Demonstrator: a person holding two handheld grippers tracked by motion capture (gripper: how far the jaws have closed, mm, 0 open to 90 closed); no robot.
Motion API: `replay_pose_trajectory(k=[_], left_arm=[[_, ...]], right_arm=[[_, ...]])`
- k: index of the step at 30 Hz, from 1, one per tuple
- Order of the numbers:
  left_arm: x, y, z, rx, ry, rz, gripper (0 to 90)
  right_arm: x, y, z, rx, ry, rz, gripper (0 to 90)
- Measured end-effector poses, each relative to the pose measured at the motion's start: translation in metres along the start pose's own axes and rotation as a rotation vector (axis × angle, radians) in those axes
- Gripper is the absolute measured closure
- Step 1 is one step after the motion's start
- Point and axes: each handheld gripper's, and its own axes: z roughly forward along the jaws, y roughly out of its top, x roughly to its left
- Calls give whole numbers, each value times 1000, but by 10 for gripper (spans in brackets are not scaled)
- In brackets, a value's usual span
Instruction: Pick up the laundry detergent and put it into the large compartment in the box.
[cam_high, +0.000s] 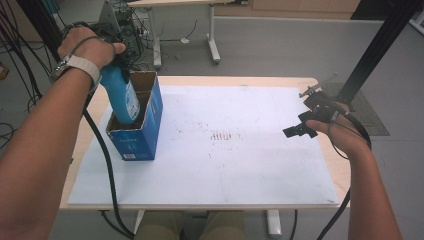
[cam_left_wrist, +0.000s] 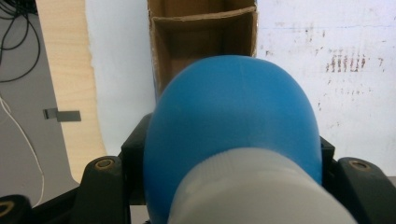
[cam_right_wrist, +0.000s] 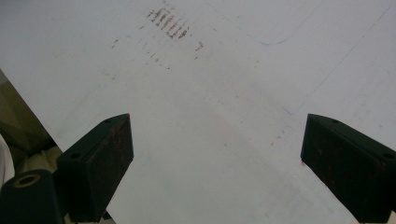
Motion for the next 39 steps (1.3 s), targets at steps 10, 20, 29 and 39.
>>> replay_pose_trajectory(k=[10, 20, 29, 39], left_arm=[[-2, 1, 11, -7, 12, 15, 391], [1, 0, 22, -14, 6, 16, 391], [2, -1, 34, -25, 5, 28, 391], [-2, -1, 47, -27, 23, 41, 391]], right_arm=[[-1, -1, 2, 1, 4, 1, 91], [-2, -3, 3, 1, 4, 7, 91], [-1, -4, 2, -1, 1, 7, 91], [-1, -5, 2, 3, 1, 10, 91]])
